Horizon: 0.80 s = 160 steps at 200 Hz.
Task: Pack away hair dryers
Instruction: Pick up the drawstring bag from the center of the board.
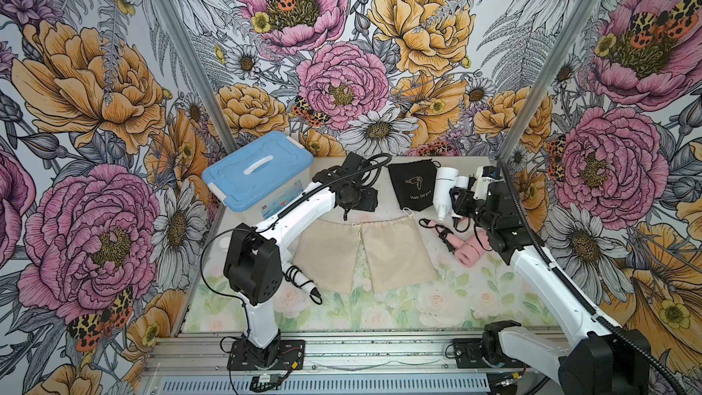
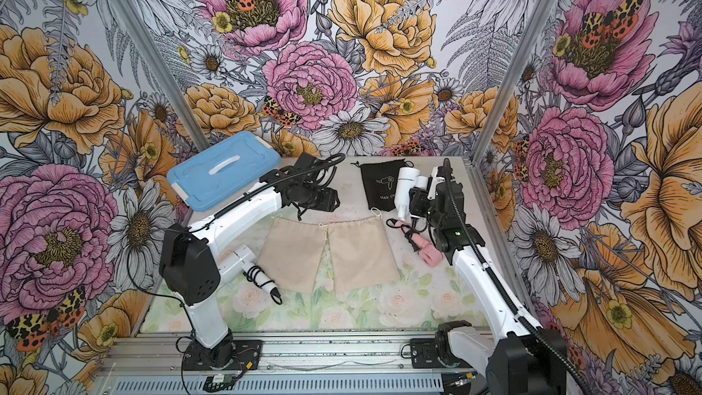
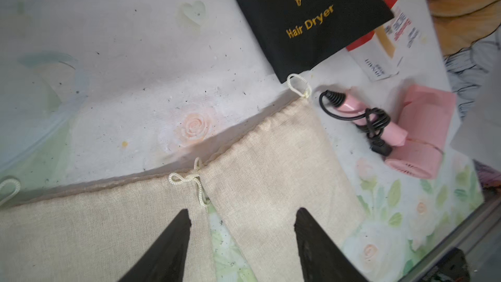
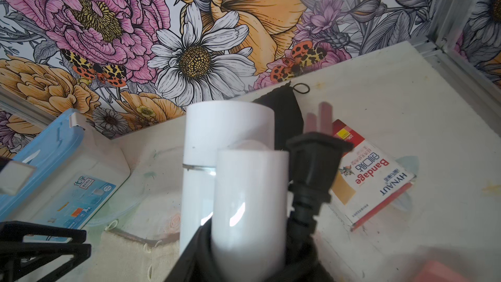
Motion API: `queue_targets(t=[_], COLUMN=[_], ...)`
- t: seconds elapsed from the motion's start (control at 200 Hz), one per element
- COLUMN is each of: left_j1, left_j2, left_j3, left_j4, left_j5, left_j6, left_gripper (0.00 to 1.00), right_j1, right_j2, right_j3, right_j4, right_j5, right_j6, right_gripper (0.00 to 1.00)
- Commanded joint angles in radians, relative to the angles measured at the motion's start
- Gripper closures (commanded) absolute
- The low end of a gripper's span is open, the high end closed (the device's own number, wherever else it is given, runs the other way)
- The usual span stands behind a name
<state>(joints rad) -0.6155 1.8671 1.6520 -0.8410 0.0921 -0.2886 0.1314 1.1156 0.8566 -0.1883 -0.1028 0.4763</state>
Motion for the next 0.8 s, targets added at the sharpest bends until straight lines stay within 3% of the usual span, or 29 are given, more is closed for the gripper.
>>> queue_targets(t=[0.0, 0.21, 0.525, 0.795], left_j1=[-0.036, -0.051, -0.014, 0.032], left_j2=[0.068, 0.147, 0.221, 0.292], left_j3=[0.012, 0.003, -0.003, 0.017], left_j4=[-0.001, 0.03, 0.129, 0.135], left_j5=[-0.037, -0.035, 0.086, 0.206], left_j6=[0.015, 0.153, 0.356, 0.404], left_gripper=[0.32, 0.3, 0.28, 0.28], right_j1=[-0.005, -0.009, -0.013, -0.015], right_j2=[0.003, -0.002, -0.005, -0.017], right_j3=[0.042, 0.044, 0.043, 0.048], right_j4=[0.053, 0.052, 0.053, 0.053], right_j5=[-0.027, -0.052, -0.079, -0.089], right_j6=[-0.01, -0.019, -0.022, -0.025], right_gripper=[0.77, 0.77, 0.77, 0.77])
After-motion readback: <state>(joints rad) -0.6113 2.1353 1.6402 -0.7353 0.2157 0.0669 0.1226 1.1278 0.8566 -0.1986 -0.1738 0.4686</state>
